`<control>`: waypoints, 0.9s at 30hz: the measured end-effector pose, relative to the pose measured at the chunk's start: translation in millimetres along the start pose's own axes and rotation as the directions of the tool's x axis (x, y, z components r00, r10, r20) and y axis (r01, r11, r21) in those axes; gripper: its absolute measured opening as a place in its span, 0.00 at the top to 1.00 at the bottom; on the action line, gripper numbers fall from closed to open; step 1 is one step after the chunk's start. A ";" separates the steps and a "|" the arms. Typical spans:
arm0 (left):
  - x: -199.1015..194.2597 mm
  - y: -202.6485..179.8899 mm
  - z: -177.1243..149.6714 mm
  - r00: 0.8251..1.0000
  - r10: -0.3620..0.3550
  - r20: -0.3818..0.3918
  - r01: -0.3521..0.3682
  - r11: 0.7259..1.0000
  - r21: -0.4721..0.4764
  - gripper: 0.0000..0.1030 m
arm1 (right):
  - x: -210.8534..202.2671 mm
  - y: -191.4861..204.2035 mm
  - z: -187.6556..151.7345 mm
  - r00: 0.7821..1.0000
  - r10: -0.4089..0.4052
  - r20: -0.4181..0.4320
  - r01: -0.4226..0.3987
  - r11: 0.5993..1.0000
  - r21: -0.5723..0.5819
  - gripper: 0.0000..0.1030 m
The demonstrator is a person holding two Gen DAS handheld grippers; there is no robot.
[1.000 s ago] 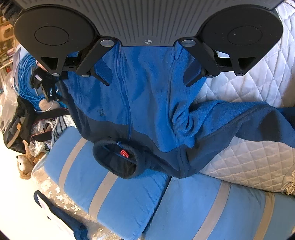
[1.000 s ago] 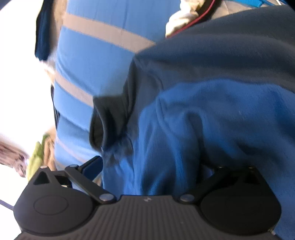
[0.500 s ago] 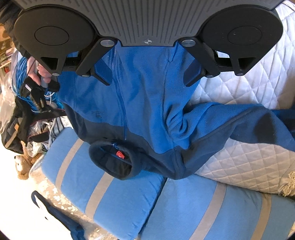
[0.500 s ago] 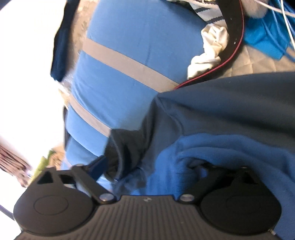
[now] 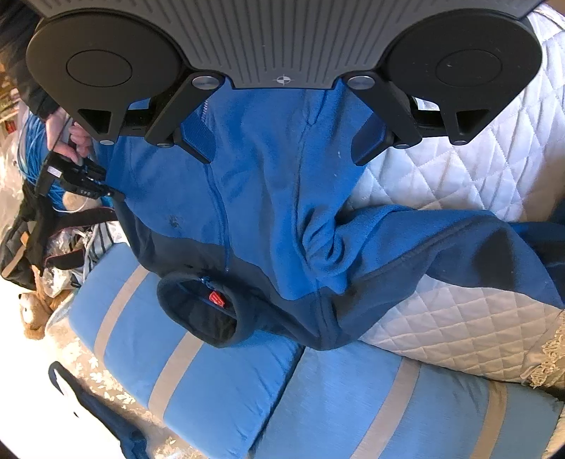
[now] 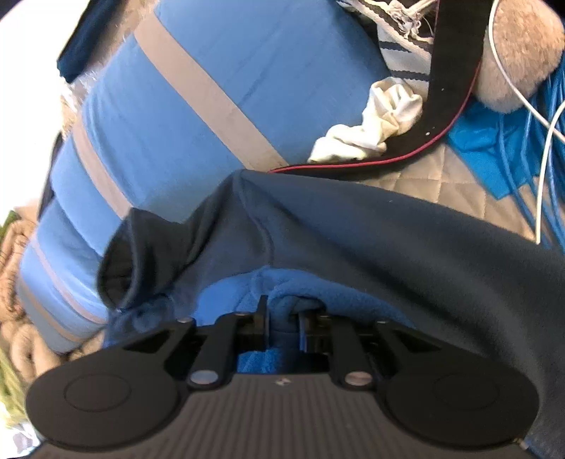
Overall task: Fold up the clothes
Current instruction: 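Open the right gripper, release the navy fabric and lift away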
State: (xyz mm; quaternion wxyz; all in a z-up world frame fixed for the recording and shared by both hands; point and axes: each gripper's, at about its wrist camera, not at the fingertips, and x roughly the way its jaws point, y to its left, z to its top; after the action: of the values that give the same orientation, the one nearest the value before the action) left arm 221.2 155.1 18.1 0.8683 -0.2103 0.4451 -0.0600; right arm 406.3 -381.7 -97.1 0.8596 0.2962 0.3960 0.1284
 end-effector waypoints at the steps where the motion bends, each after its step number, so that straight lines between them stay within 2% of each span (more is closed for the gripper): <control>1: -1.6 1.8 0.8 1.000 0.001 0.002 -0.001 1.000 -0.003 0.18 | 2.8 0.7 -0.7 1.000 -0.024 -0.010 0.024 1.000 -0.014 0.84; 2: -3.3 3.6 1.6 1.000 0.001 0.004 -0.001 1.000 -0.005 0.18 | 4.6 2.5 -1.5 0.999 -0.044 -0.027 0.043 0.999 -0.022 0.81; 3: -6.1 6.3 2.9 1.000 -0.003 0.011 0.004 1.000 -0.011 0.18 | 6.1 4.5 -2.3 0.997 -0.062 -0.044 0.061 0.998 -0.028 0.67; 4: -9.3 9.4 4.3 1.000 -0.010 0.019 0.011 1.000 -0.019 0.18 | 7.5 6.6 -3.1 0.995 -0.080 -0.061 0.078 0.996 -0.035 0.61; 5: -12.5 12.5 5.7 0.999 -0.017 0.028 0.018 1.000 -0.026 0.18 | 5.8 9.9 -3.6 0.994 -0.088 -0.071 0.085 0.995 -0.043 0.49; 6: -15.5 15.7 6.8 0.999 -0.021 0.038 0.022 0.999 -0.035 0.18 | 2.2 14.2 -4.2 0.993 -0.088 -0.081 0.084 0.995 -0.048 0.27; 8: -19.7 22.8 9.7 0.999 -0.022 0.049 0.025 0.998 -0.052 0.18 | -7.6 23.8 -6.4 0.992 -0.074 -0.099 0.068 0.996 -0.061 0.06; 9: -21.0 25.9 11.6 0.998 -0.021 0.051 0.024 0.998 -0.060 0.18 | -14.1 29.9 -8.3 0.992 -0.069 -0.108 0.061 0.995 -0.076 0.02; 13: -32.2 36.7 22.1 0.998 -0.009 0.064 0.014 0.997 -0.079 0.18 | -41.0 57.0 -16.6 0.981 -0.109 -0.160 0.083 0.983 -0.163 0.00; 18: -50.3 44.3 43.2 0.993 -0.005 0.115 0.010 0.999 -0.045 0.18 | -76.0 92.2 -32.1 0.970 -0.125 -0.207 0.063 0.958 -0.280 0.00; 22: -26.9 70.7 50.2 0.994 0.052 0.096 -0.045 0.996 -0.077 0.17 | -94.9 118.9 -50.4 0.973 -0.072 -0.219 -0.002 0.948 -0.319 0.00; 24: -11.0 88.0 48.9 0.990 0.095 0.105 -0.085 0.992 -0.089 0.18 | -100.1 131.9 -63.1 0.972 -0.034 -0.233 -0.045 0.943 -0.328 0.00; 27: -1.5 113.3 40.0 0.982 0.120 0.146 -0.102 0.986 -0.129 0.18 | -103.4 149.2 -86.2 0.965 -0.003 -0.263 -0.094 0.929 -0.357 0.00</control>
State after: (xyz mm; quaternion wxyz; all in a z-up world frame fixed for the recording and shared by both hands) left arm 242.8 270.4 -7.6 0.8876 -0.2414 0.3910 0.0321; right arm 275.6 -275.6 12.5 0.8374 0.1204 0.4667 0.2577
